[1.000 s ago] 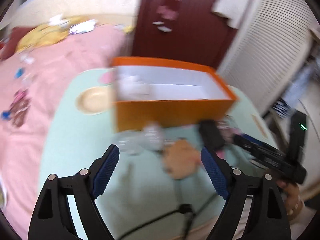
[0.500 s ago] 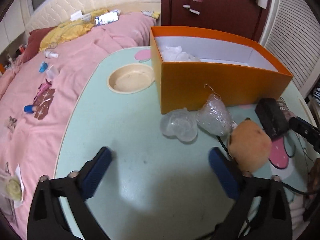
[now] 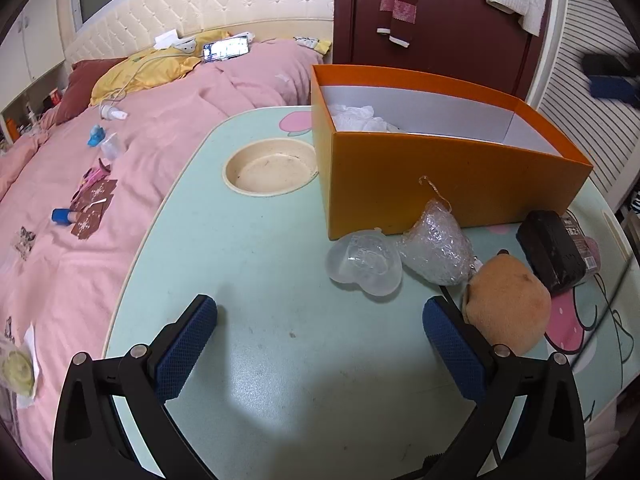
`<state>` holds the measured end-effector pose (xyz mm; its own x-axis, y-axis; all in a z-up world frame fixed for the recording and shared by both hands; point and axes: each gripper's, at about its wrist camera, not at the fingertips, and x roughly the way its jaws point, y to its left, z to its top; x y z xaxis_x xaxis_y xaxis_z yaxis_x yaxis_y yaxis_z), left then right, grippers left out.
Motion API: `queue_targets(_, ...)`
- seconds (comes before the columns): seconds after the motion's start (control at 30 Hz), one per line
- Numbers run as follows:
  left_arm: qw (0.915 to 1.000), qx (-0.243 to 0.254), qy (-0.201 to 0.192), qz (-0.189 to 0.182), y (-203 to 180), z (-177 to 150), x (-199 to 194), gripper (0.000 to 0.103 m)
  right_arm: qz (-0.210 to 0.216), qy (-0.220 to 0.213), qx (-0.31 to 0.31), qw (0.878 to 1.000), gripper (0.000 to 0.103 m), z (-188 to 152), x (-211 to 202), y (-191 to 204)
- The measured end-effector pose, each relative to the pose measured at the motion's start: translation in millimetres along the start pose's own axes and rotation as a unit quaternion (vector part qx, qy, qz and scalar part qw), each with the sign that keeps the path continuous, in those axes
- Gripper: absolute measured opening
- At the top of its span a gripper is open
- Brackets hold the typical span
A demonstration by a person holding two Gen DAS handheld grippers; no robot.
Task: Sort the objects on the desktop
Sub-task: 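Reach the right gripper into the box toward the silver metal cone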
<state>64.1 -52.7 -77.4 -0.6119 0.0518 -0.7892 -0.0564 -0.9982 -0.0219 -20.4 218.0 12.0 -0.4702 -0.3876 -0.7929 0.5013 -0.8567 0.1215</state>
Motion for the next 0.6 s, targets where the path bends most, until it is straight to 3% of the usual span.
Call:
queue_targets(0.1,1.0000,0.001,0.000,-0.001,0,0,0,0.103,0.037,0.101,0.030,0.994,0.069,30,39,-4)
queue_targets(0.2,1.0000,0.000,-0.001,-0.001,0,0,-1,0.103,0.041,0.223,0.058,0.972,0.069,41,88,-6)
queue_targets(0.27,1.0000,0.000,-0.001,-0.001,0,-1,-1,0.103,0.040,0.272,0.063,0.959,0.069,39,112,-6)
queue_targets(0.4,1.0000,0.000,-0.001,-0.002,0,-1,-1,0.103,0.004,0.335,0.058,0.940,0.069,31,143,-8)
queue_targets(0.6,1.0000,0.001,-0.001,-0.002,0,0,0,0.103,-0.005,0.399,0.034,0.916,0.066,25,159,-3)
